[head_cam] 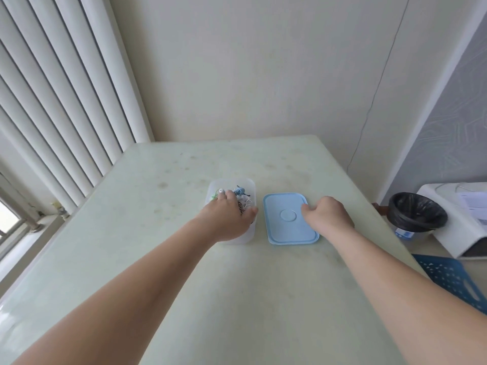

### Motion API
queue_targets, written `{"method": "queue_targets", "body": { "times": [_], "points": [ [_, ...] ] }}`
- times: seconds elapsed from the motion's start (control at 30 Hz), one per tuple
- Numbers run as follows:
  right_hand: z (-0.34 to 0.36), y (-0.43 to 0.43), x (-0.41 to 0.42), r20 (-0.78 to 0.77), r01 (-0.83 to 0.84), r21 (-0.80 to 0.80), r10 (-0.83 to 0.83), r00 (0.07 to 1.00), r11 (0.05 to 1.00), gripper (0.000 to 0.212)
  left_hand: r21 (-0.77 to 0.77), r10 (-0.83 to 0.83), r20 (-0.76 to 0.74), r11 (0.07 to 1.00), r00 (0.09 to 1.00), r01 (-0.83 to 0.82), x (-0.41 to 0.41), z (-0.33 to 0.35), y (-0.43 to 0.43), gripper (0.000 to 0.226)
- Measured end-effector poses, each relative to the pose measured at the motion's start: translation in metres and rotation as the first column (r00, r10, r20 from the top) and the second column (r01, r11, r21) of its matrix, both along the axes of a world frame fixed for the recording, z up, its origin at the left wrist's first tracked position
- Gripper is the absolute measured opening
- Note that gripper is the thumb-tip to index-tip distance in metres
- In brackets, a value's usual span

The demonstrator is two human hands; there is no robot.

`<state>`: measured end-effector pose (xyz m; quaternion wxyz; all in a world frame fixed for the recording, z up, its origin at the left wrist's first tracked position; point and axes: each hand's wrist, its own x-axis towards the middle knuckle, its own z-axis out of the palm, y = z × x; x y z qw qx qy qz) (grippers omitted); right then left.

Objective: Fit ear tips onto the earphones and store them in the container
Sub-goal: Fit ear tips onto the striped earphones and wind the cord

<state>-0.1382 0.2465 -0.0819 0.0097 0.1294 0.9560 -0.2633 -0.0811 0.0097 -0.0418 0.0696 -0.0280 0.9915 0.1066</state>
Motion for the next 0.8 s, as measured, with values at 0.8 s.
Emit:
{"method": "queue_targets", "body": {
  "times": [0.8],
  "points": [
    [0.123, -0.078, 0.025, -0.445, -0.382, -0.175, 0.273, 0.853, 0.907, 0.008, 0.436, 0.034, -0.459, 0.880, 0.888, 0.191, 0.042, 0.038, 0.045, 0.036]
  ]
}}
